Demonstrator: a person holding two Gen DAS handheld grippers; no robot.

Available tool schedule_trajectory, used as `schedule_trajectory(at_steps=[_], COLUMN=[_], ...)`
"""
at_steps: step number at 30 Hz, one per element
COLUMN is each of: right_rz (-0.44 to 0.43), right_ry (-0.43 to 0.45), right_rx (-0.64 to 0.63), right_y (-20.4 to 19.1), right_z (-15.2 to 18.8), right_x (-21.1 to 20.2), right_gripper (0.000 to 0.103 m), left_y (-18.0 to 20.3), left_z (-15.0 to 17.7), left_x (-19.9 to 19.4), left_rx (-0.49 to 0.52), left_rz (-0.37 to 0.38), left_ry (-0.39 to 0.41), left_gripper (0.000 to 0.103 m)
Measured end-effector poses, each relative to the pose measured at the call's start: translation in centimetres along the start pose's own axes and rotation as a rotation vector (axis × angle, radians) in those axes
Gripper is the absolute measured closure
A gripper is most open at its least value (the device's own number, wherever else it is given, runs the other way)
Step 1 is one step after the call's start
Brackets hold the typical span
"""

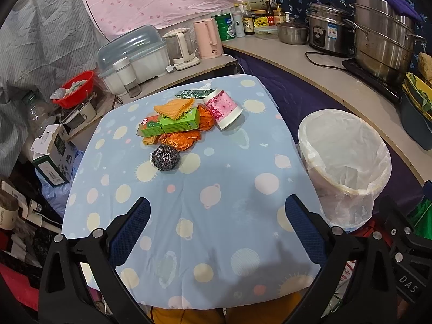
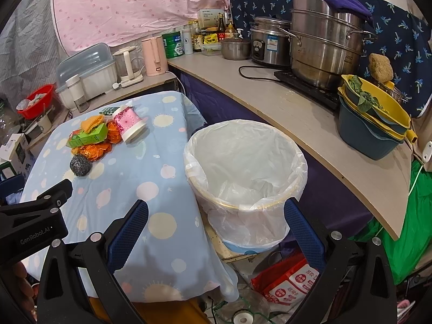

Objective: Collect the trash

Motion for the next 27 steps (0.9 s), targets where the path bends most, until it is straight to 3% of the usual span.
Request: schedule_trajectory(at_steps=[27], right_rz=[-0.002], right_ry=[0.018], right_rx=[0.004], right_y=[0.5], right_z=[-0.2], right_x=[-1.1], right_gripper=[0.007], left_y=[0.5], left_z=[0.3], left_x=[-0.8], left_rx=[0.007], left_rz=[-0.004], left_ry=[0.008], left_gripper=[0.008])
Point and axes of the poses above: each gripper's, at about its wrist camera, not at the fingertips, and x roughly the way its jaws point, y to its right, z to its underside, the point moved 8 cm from there along x, roughly the way its jaws point, and after that the axes turned 13 degrees about -z, right-handed, at the moved point
